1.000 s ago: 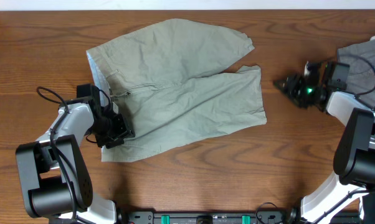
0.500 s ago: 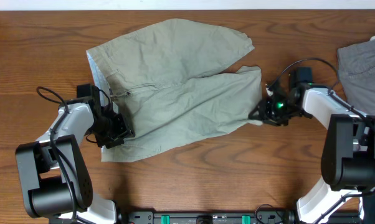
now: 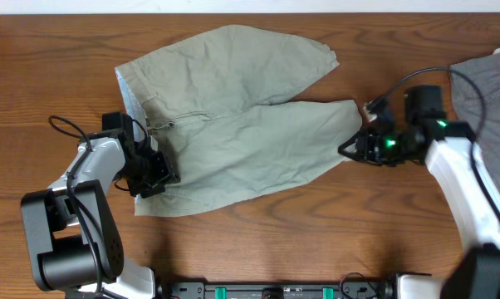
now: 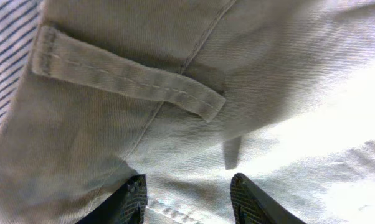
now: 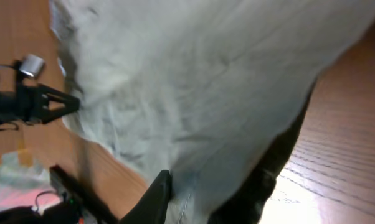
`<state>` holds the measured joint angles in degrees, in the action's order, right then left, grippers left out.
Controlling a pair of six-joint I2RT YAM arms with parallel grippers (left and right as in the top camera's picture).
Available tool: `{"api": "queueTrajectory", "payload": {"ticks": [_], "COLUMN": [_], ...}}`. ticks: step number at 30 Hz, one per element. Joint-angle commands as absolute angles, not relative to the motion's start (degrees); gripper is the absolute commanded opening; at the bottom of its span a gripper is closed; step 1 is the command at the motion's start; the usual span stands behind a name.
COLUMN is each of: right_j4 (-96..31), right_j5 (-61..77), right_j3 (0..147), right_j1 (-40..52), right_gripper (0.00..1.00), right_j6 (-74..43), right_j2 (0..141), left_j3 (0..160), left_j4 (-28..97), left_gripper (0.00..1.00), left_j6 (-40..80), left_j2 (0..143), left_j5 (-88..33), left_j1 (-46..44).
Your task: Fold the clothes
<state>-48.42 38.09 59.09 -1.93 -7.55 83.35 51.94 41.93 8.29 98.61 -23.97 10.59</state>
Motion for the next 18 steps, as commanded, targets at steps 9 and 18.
{"api": "queueTrajectory", "payload": {"ticks": [9, 18], "right_j4": [-38.2, -16.7], "right_j5": [30.8, 34.7], "right_j3": [59.3, 59.4], "right_j1": [-3.4, -4.2], "right_gripper": [0.15, 0.46], "right_j6": [-12.8, -16.1], "right_j2": [89.7, 106.3], "left_j3": [51.4, 51.4], "left_j4": [41.0, 41.1], "left_gripper": [0.5, 0.5], "left_j6": [7.6, 7.6], "left_j2": [98.1, 98.1], "left_j5": [-22.4, -22.5], "left_j1": [10.6, 10.6]}}
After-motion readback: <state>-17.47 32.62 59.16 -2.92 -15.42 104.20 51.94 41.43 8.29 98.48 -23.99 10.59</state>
